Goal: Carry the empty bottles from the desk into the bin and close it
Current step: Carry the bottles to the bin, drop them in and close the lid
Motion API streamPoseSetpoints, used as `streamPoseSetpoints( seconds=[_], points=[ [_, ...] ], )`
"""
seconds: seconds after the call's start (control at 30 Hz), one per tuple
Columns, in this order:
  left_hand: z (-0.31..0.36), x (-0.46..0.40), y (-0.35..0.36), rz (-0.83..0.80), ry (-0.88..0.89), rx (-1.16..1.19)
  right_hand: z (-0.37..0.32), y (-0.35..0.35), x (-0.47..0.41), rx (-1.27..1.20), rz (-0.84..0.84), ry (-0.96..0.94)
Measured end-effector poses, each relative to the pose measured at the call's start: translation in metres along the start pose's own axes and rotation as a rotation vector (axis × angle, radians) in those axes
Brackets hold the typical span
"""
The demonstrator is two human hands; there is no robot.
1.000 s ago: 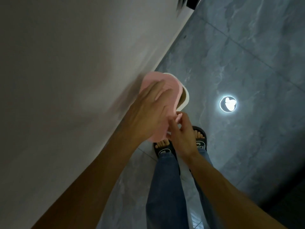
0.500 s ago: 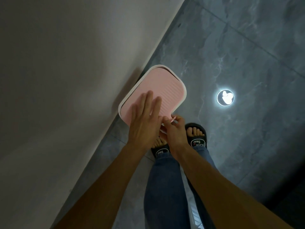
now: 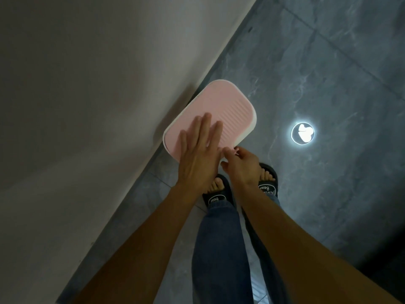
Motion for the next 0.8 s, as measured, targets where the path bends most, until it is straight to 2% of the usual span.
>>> streamPoseSetpoints(
  seconds=[0.23, 0.43, 0.73, 0.8],
  points=[
    [0.001, -0.001, 0.006, 0.025, -0.022, -0.023, -0.004, -0.011, -0.010, -0.007, -0.126, 0.026],
    [0.008, 0.000, 0.007, 0.059, -0.048, 0.002, -0.014, -0.020, -0.016, -0.097, -0.215, 0.167],
    [0.011, 0.002, 0.008, 0.081, -0.123, 0.035, -0.020, -0.017, -0.018, 0.142, -0.320, 0.159],
    [0.012, 0.002, 0.009, 0.081, -0.129, 0.035, -0.016, -0.016, -0.018, 0.188, -0.328, 0.111]
  ],
)
Point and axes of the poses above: each hand's wrist, its own x-axis away from the middle knuckle, its own y-axis out of the palm, z = x × y, the point moved 1 cm from there along -x, towards the middle knuckle
